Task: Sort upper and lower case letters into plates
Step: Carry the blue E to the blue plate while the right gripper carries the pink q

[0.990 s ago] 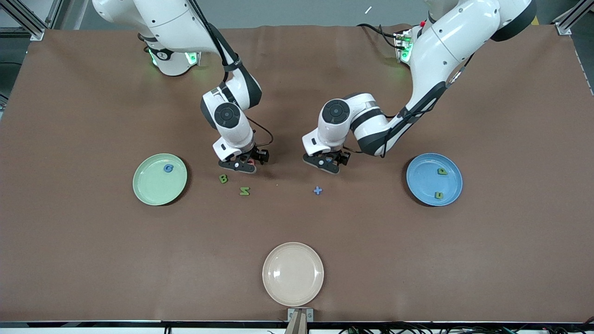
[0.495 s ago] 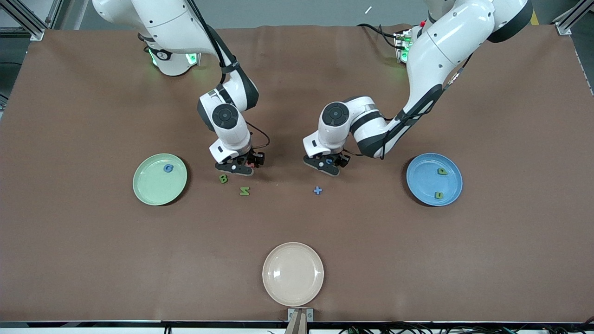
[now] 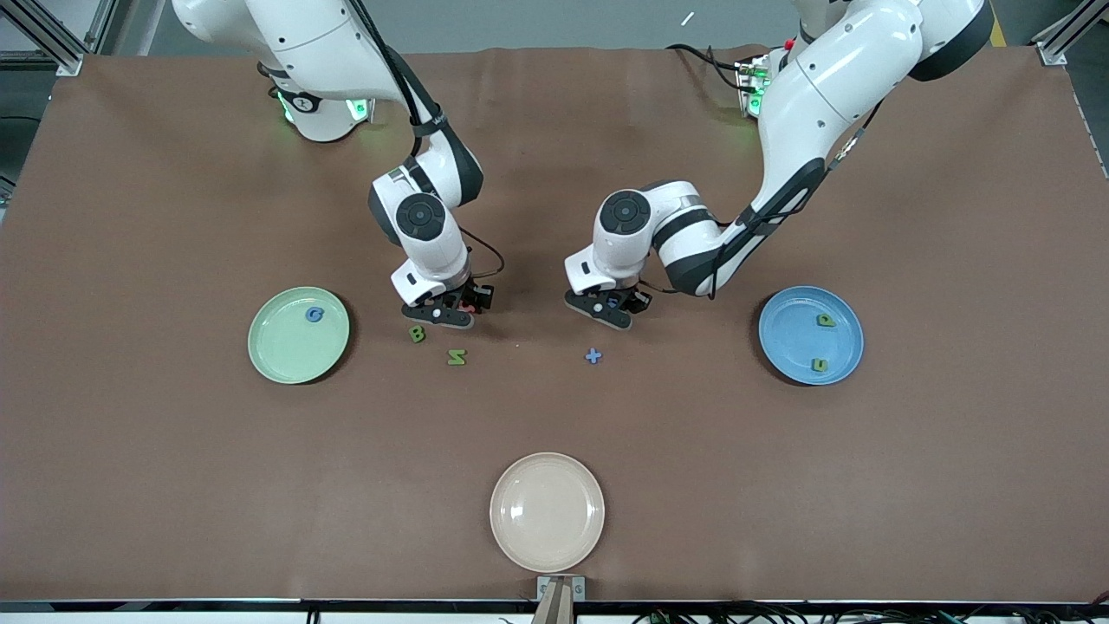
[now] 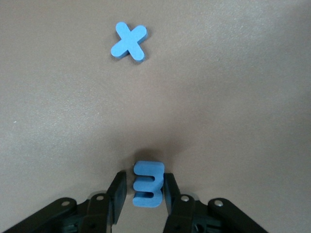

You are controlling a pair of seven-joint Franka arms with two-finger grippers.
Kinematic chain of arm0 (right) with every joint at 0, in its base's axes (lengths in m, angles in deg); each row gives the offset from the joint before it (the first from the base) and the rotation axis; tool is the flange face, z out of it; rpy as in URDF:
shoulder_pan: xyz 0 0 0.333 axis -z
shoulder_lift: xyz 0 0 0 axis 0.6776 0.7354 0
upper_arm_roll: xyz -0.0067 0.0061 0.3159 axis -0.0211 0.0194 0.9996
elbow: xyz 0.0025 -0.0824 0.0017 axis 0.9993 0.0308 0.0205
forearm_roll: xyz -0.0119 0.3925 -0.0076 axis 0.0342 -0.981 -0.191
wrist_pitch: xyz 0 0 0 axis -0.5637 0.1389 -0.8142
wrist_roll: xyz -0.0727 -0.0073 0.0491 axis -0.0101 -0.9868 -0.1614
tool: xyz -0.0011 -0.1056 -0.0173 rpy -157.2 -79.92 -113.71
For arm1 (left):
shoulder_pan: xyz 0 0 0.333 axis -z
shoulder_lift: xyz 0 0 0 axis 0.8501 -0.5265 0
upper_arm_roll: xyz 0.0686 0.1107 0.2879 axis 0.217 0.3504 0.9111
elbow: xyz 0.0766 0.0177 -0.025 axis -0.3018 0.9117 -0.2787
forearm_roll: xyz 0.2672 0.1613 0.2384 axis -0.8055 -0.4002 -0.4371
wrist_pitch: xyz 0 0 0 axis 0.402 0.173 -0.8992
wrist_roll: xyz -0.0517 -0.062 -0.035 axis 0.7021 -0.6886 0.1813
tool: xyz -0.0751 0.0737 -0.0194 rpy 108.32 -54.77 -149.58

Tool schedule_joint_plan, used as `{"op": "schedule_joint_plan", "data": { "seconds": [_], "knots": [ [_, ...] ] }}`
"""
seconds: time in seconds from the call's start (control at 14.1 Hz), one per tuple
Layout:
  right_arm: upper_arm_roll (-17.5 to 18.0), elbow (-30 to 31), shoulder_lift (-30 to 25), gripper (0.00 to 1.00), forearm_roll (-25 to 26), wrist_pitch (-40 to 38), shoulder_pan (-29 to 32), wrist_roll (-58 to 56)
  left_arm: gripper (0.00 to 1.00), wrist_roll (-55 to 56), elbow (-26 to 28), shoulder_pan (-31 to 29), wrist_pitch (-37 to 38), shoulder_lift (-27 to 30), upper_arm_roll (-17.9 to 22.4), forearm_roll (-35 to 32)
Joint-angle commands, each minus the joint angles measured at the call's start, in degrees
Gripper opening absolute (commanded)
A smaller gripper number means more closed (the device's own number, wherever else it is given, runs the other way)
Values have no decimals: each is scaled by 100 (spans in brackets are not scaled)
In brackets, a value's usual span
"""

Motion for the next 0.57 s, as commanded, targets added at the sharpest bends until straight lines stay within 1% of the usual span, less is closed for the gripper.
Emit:
{"op": "schedule_joint_plan", "data": {
  "seconds": [0.0,0.14,0.21,0.35,0.5],
  "knots": [
    [-45,47,21,30,64,39,7,50,19,-19,-65,64,-44,-124,87,-126],
    [-45,38,21,4,55,39,33,50,8,-19,-65,64,-35,-107,87,-126],
    [-45,21,21,3,64,13,77,24,3,-19,-65,47,-9,-81,87,-126],
    [-45,-76,-49,2,64,-66,375,-177,3,-19,-57,-58,44,-2,78,-126],
    [-45,-119,-268,1,64,-451,778,-886,3,-106,-4,-181,236,278,26,-74]
  ]
}}
